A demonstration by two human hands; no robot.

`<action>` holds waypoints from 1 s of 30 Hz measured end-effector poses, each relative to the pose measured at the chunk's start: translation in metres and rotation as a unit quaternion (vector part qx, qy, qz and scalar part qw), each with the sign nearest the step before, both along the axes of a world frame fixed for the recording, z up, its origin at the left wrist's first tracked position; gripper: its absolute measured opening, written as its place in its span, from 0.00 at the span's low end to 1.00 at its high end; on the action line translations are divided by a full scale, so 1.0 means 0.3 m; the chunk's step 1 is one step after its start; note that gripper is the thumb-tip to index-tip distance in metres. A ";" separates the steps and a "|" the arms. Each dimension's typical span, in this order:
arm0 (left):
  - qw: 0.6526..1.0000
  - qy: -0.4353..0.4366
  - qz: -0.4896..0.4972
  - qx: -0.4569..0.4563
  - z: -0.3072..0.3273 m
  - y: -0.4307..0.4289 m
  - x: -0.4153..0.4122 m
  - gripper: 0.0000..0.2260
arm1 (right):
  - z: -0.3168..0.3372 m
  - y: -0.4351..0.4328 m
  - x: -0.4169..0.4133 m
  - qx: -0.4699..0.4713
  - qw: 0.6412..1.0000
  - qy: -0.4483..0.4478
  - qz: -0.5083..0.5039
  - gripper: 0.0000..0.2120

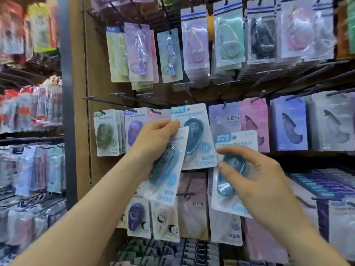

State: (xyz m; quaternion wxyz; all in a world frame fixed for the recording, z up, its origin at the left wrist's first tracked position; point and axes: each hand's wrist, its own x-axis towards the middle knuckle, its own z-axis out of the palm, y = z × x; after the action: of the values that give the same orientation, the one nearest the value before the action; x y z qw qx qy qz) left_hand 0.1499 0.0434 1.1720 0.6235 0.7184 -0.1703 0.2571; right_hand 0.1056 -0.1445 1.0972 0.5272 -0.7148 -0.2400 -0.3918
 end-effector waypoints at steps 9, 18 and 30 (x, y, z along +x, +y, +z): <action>0.996 -0.011 -0.056 0.064 0.087 0.099 0.168 0.16 | 0.029 0.171 0.082 0.058 0.996 -0.042 -0.060 0.10; 0.990 -0.044 -0.032 0.132 0.124 0.083 0.248 0.15 | 0.025 0.169 0.084 0.033 0.995 -0.027 -0.093 0.14; 0.923 -0.076 0.160 0.340 0.164 0.043 0.360 0.14 | 0.032 0.140 0.121 0.035 0.993 0.004 -0.112 0.40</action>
State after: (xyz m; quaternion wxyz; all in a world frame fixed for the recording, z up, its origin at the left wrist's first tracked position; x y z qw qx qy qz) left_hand 0.2579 0.0561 1.2212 0.2772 0.8835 -0.1770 0.3335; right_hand 0.1421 -0.1026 1.1069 0.5056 -0.7202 -0.1424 -0.4533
